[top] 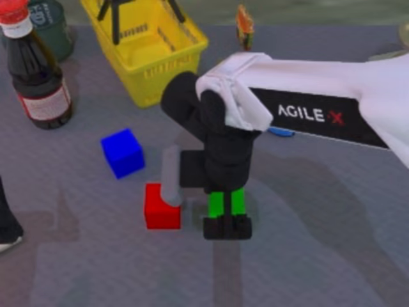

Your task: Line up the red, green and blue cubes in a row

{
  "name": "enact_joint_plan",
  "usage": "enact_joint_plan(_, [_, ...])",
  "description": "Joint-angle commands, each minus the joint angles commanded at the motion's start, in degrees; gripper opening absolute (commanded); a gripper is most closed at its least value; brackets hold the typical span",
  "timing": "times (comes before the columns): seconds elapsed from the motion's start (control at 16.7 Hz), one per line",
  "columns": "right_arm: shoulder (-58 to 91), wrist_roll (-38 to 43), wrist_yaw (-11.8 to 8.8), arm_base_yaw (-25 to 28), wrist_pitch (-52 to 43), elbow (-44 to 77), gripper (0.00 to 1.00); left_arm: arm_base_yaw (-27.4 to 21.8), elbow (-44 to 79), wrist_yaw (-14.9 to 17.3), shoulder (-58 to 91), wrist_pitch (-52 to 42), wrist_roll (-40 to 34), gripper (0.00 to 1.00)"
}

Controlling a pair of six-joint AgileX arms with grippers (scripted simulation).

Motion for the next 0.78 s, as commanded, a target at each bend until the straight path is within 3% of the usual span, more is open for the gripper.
enact_joint_plan(0.42, [-2.4, -0.1, -0.1, 0.4, -12.8, 10.0, 1.00, 0.0, 0.0, 0.0, 0.0, 0.0, 0.0, 1.00])
enact_joint_plan(0.78, [-2.7, -0.1, 0.0, 0.2, -13.9, 11.0, 1.00, 0.0, 0.0, 0.0, 0.0, 0.0, 0.0, 1.00])
